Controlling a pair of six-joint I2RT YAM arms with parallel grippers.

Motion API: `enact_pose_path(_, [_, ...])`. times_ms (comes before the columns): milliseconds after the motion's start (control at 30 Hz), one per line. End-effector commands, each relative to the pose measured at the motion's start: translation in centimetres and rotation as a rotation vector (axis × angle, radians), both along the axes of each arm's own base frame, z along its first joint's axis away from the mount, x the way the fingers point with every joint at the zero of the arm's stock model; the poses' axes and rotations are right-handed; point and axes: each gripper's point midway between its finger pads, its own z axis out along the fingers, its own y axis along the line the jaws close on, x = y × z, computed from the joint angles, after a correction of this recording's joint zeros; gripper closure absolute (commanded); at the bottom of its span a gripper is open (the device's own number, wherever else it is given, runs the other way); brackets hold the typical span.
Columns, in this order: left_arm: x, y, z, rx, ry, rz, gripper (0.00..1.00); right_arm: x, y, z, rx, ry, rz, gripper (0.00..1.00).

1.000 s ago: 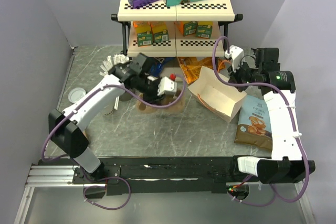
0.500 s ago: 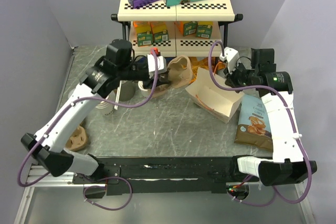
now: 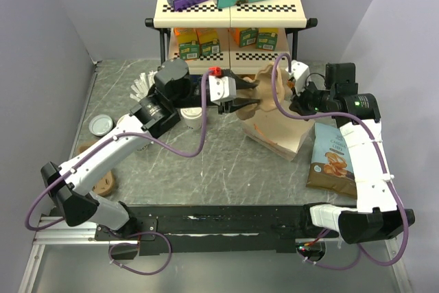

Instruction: Pack the takeout coffee

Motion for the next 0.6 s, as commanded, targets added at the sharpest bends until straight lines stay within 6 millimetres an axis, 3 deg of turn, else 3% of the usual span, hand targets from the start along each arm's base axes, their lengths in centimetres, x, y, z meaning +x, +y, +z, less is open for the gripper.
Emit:
enact_pose_path(0, [-1.7,-0.9,1.9,-0.077,-0.077,-0.061,0.99,-0.5,1.0,1.3,0.047,-0.04,0.027,1.0])
enact_pose_path(233, [-2.2,-1.7,-0.6,-0.062,-0.063,-0.094,0.99,-1.2,1.9,2.0,0.11,-0.029,0.043,1.0])
enact_pose_path(567, [-2.0,-0.8,-1.0,-0.081,-0.089,-0.037,0.99,-4.2,3.5,1.2,0.098,-0.003,0.274,1.0])
